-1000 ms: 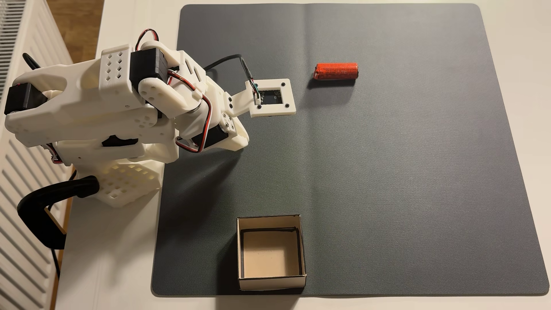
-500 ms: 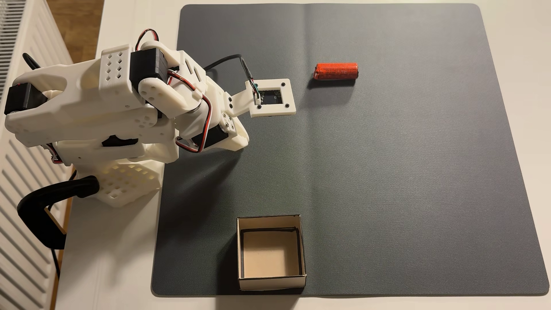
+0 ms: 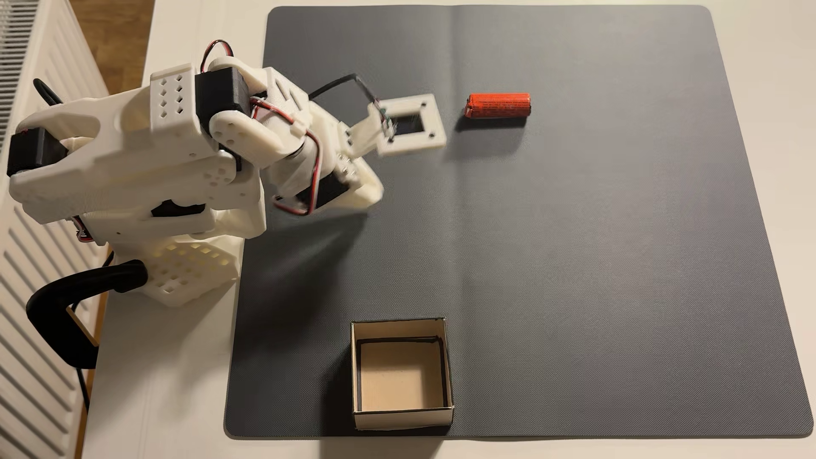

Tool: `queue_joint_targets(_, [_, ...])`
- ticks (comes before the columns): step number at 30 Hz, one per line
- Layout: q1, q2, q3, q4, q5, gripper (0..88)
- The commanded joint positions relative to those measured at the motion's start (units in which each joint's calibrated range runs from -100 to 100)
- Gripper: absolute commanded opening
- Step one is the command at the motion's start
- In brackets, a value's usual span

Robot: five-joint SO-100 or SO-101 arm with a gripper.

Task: Pick the red object and place it in the box

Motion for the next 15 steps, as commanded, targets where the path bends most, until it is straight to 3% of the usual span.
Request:
queue_joint_targets(1, [-5.42, -0.36, -9.14, -6.21, 0.00, 0.5])
queue_joint_targets(7, [-13.07, -0.44, -16.94, -13.64, -0.73, 0.6])
queue_joint_targets(15, [-15.14, -0.19, -16.84, -12.32, -5.47, 0.6])
